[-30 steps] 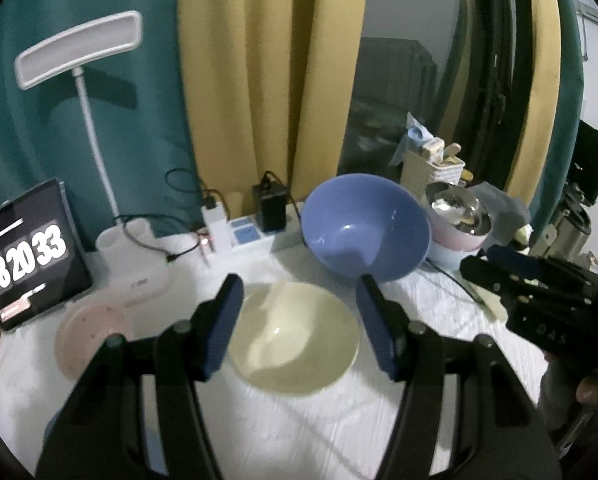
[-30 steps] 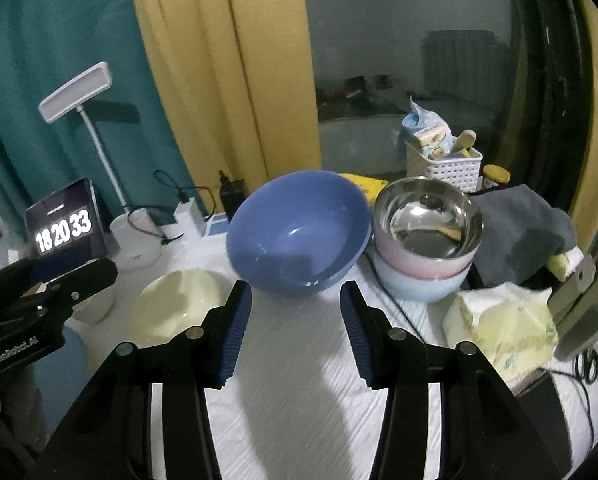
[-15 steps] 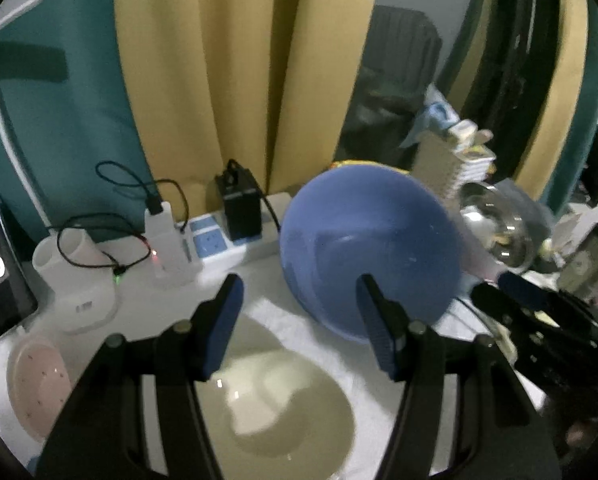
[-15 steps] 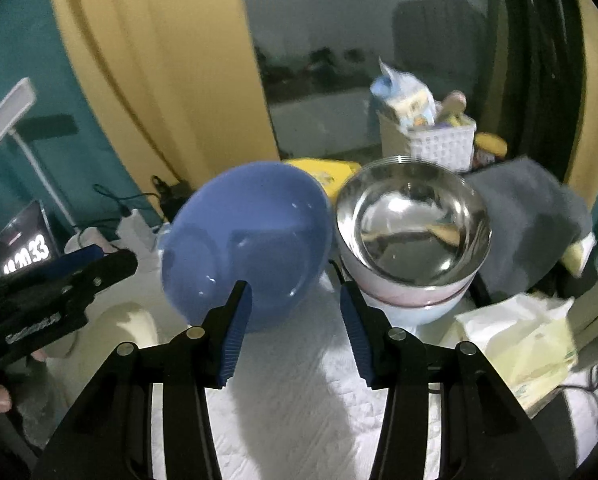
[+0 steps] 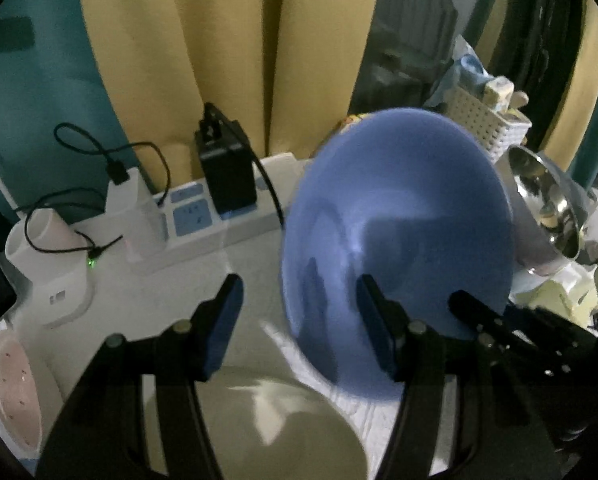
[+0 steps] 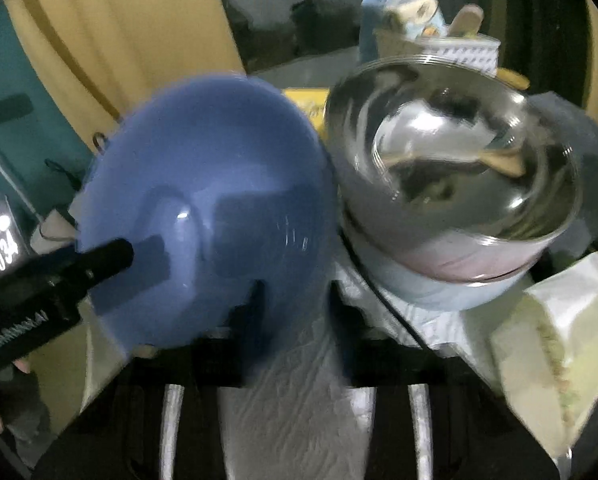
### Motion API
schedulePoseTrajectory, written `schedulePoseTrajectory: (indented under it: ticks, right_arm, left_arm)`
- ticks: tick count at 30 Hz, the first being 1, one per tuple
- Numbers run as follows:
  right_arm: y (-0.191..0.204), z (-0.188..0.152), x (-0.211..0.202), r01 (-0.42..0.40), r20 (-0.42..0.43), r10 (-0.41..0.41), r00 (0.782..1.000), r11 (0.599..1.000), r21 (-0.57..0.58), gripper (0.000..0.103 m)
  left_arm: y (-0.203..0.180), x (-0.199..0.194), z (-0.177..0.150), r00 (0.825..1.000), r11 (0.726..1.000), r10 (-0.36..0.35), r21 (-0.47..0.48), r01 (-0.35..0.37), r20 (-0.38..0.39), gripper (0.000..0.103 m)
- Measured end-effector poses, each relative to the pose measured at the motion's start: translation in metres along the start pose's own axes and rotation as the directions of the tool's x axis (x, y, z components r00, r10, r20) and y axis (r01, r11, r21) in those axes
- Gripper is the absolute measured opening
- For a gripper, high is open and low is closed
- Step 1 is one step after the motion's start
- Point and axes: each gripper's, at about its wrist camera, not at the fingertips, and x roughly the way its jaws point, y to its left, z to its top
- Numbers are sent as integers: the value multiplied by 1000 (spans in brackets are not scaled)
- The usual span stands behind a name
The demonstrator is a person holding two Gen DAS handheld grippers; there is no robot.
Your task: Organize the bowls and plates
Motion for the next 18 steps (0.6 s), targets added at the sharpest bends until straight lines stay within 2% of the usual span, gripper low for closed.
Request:
schedulePoseTrajectory:
  ticks: [3, 4, 5, 7, 10, 18]
  right_arm:
    - [-4, -2, 2, -21, 12, 21, 1000, 1000, 6, 16]
    - [-4, -2, 1, -31, 17, 31, 999, 999, 7, 15]
    - [-4, -1, -1, -36, 26, 36, 999, 999, 5, 14]
    - [-3, 0, -8, -44, 47, 44, 998, 999, -3, 12]
    - [-5, 3, -20, -37, 72, 37, 997, 999, 0, 11]
    - [-4, 7, -63, -29, 142, 30, 989, 1000, -9, 11]
  left_arm:
    - [-2, 2, 2, 1000, 1000, 4, 5, -4, -4, 59]
    - [-3, 0, 2, 1000, 1000, 3, 9, -3, 9, 56]
    - [-5, -2, 2, 1000, 1000, -3, 25, 2, 26, 43]
    - [-8, -3, 1, 999, 999, 13, 47, -15, 33, 41]
    - [-7, -4, 1, 1000, 999, 9, 36, -10, 28, 33]
    - [-19, -44, -3, 994, 996, -4, 91, -5, 105, 32]
